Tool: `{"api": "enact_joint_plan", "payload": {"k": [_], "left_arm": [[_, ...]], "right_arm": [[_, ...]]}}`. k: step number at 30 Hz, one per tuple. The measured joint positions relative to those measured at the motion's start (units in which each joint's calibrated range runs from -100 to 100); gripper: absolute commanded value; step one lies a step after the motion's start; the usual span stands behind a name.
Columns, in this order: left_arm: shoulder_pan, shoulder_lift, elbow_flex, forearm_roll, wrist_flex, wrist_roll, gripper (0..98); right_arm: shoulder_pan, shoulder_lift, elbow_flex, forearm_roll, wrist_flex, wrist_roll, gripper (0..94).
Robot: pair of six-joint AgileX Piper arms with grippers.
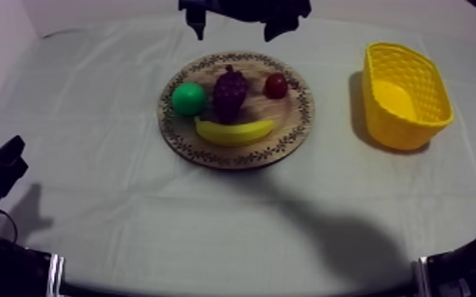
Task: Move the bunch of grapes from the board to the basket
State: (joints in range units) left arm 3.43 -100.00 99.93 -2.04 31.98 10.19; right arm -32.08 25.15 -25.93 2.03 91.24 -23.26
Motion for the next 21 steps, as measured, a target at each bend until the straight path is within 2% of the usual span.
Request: {"api": "enact_joint_plan", "payload": {"k": [13,21], "left_arm": [[0.00,0.00,0.00,0.00,0.00,0.00,0.1],[0.00,0.00,0.00,0.00,0.00,0.00,0.1]], "right_arm": [[1.29,8.75,1.97,0.06,-5.68,-0.15,92.1],[1.84,15.44,-1.21,-0.28,-6.88,-0.26,92.1]]}}
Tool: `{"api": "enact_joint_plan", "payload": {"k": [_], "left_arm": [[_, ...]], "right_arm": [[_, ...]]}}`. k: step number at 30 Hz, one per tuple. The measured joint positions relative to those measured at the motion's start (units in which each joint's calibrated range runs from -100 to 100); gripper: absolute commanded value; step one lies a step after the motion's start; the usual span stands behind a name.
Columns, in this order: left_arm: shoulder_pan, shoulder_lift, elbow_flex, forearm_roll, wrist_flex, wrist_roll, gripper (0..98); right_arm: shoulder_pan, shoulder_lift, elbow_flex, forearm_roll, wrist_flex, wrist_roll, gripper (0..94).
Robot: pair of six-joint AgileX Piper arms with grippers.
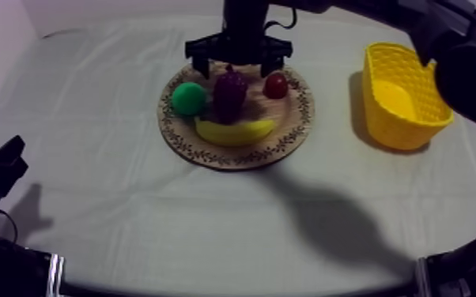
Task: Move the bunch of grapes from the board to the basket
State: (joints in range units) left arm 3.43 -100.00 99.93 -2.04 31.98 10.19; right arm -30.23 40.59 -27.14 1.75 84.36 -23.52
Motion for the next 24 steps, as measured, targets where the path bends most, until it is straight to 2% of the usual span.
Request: {"api": "enact_joint_plan", "payload": {"k": [7,15,24], "left_arm": [[0.00,0.00,0.00,0.00,0.00,0.00,0.1],[0.00,0.00,0.00,0.00,0.00,0.00,0.1],[0.00,0.00,0.00,0.00,0.00,0.00,0.1]], "right_arm": [[-0.01,7.31,-5.52,-1.01,0.34,-0.07,92.2],[0.12,15.66,-14.70,-0.61,4.06,-0.21,92.2],[1.20,18.84,-18.70,-0.71,4.14,-0.38,91.0]]}}
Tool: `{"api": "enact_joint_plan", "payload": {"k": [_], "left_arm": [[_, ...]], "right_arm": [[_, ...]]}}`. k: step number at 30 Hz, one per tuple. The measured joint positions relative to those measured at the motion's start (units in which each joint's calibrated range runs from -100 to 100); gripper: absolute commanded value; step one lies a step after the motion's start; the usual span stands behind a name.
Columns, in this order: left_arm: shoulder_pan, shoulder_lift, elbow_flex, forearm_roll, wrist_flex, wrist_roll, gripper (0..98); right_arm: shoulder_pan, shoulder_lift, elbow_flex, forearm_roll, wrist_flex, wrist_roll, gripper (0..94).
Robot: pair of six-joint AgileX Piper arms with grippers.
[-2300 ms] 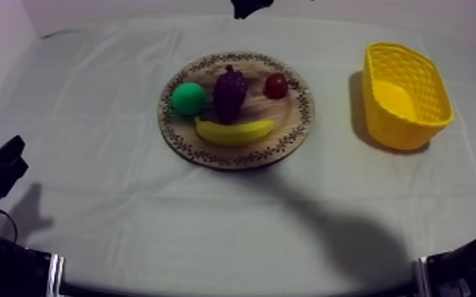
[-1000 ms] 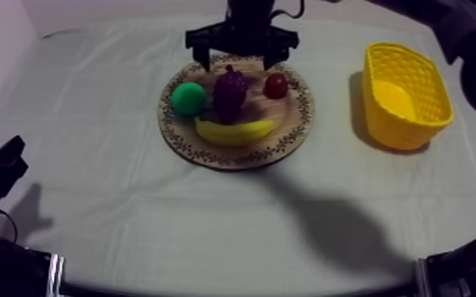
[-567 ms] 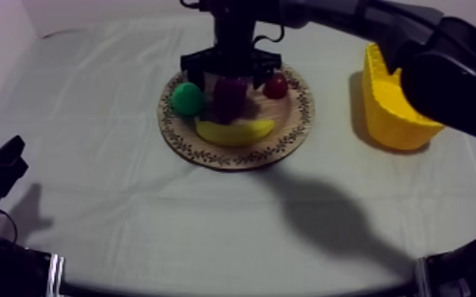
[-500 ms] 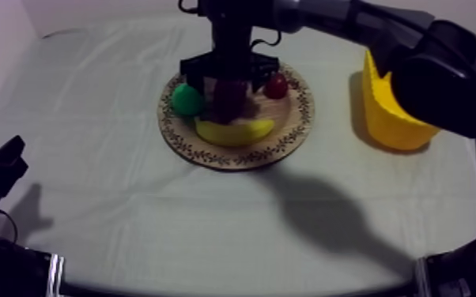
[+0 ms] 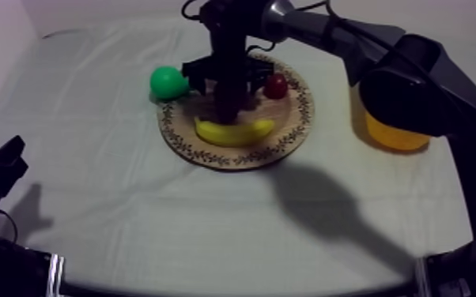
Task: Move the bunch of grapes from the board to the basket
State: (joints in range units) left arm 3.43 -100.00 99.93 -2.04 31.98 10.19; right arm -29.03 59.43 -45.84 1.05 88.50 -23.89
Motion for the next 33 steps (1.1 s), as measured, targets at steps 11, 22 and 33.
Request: {"api": "enact_joint_plan", "payload": {"k": [11,22,33], "left_arm": [[0.00,0.00,0.00,0.00,0.00,0.00,0.1],[0.00,0.00,0.00,0.00,0.00,0.00,0.1],[0.00,0.00,0.00,0.00,0.00,0.00,0.1]], "right_arm": [[1.05,1.58,-1.41,-0.30,0.06,0.24,84.5],[1.13,2.03,-1.87,-0.43,-0.04,0.51,53.7],[0.90,2.03,-1.44,0.05,-0.96,1.02,38.4]]}}
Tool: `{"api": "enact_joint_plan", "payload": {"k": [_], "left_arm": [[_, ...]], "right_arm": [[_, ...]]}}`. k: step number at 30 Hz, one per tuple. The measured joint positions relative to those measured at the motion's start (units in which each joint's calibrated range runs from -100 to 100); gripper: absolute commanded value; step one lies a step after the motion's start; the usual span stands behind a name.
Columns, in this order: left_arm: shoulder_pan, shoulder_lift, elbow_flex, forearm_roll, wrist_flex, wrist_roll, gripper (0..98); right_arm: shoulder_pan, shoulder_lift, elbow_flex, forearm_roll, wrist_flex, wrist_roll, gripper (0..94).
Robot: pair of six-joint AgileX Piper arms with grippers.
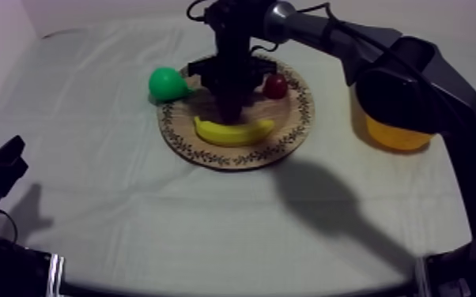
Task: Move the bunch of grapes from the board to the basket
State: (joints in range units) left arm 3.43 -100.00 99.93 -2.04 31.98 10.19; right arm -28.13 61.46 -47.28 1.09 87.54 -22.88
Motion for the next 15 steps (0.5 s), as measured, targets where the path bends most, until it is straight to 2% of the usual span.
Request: {"api": "enact_joint_plan", "payload": {"k": [11,15], "left_arm": [[0.00,0.00,0.00,0.00,0.00,0.00,0.1],[0.00,0.00,0.00,0.00,0.00,0.00,0.1]], "right_arm": [[0.32,-3.06,4.90,-0.15,-2.18,0.93,35.3],[0.47,-6.96,9.82,0.27,-5.48,1.71,34.7]]}}
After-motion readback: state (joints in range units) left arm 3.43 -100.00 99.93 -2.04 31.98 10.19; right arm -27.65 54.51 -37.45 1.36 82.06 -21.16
